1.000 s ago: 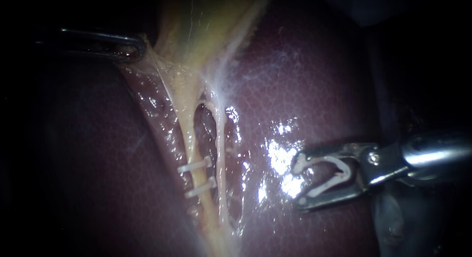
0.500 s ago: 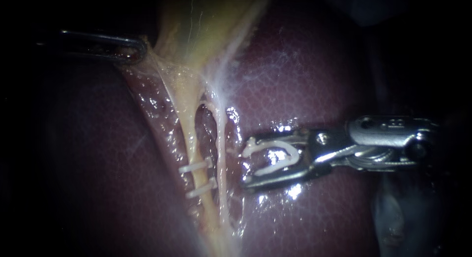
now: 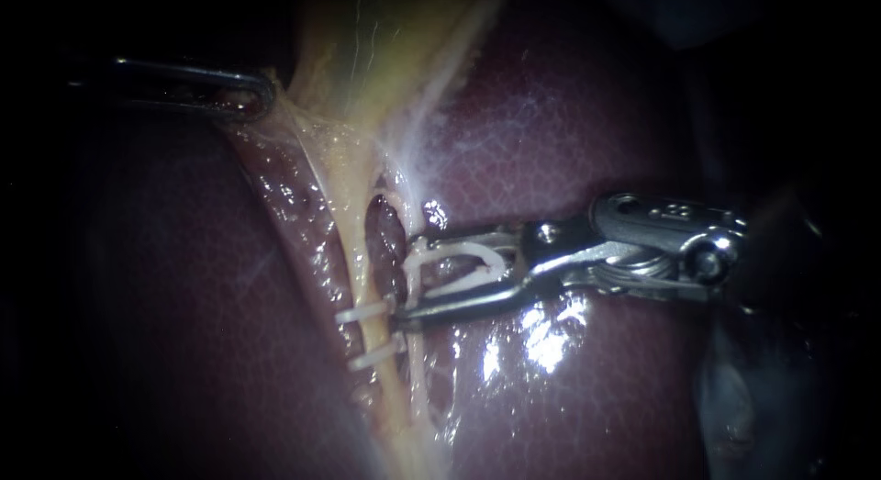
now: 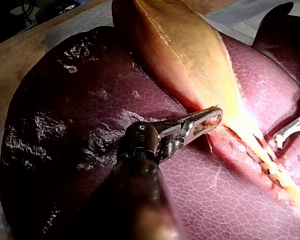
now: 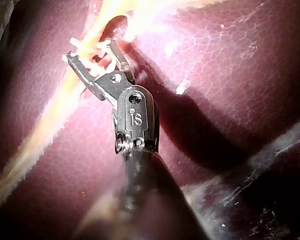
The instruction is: Clipping third clip left tube
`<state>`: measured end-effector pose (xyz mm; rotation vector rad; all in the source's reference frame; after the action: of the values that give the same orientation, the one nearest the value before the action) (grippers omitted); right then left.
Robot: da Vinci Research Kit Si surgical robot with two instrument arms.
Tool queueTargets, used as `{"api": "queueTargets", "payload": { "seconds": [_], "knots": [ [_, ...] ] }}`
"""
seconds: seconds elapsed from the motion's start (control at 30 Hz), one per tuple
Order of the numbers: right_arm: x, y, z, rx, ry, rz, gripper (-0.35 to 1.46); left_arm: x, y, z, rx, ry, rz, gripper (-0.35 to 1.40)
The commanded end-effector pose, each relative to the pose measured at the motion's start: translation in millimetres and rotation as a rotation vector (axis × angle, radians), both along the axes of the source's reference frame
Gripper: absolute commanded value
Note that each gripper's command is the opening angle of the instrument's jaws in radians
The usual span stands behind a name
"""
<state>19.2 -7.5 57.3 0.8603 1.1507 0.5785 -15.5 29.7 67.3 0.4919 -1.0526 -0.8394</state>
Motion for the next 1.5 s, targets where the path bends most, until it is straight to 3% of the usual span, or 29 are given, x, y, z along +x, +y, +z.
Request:
{"api": "queueTargets", "payload": {
  "seconds": [0.03, 0.4, 0.67, 1.03, 1.17, 1.5],
  "knots": [
    [0.1, -0.1, 0.5, 0.007, 0.005, -0.002, 0.49, 0.0, 0.0, 0.0, 0.001, -0.001, 0.0, -0.35],
    [1.2, -1.3, 5.5, 0.051, 0.009, -0.02, 0.49, -0.1, -0.1, 0.1, 0.0, 0.0, 0.0, -0.35],
    [2.1, -1.8, 7.5, 0.057, 0.007, -0.025, 0.49, -0.2, -0.2, 0.1, 0.0, -0.002, 0.002, -0.35],
    [4.3, -1.1, 7.7, 0.11, 0.055, -0.005, 0.5, -0.3, -0.3, 0.3, 0.0, -0.003, 0.003, -0.35],
    [5.4, -0.7, 7.4, 0.147, 0.096, 0.01, 0.5, -0.4, -0.3, 0.4, 0.0, -0.003, 0.003, -0.35],
    [6.2, 1.3, 4.0, 0.212, 0.178, 0.062, 0.5, -0.4, -0.3, 0.4, 0.0, -0.002, 0.003, -0.35]
  ]
}}
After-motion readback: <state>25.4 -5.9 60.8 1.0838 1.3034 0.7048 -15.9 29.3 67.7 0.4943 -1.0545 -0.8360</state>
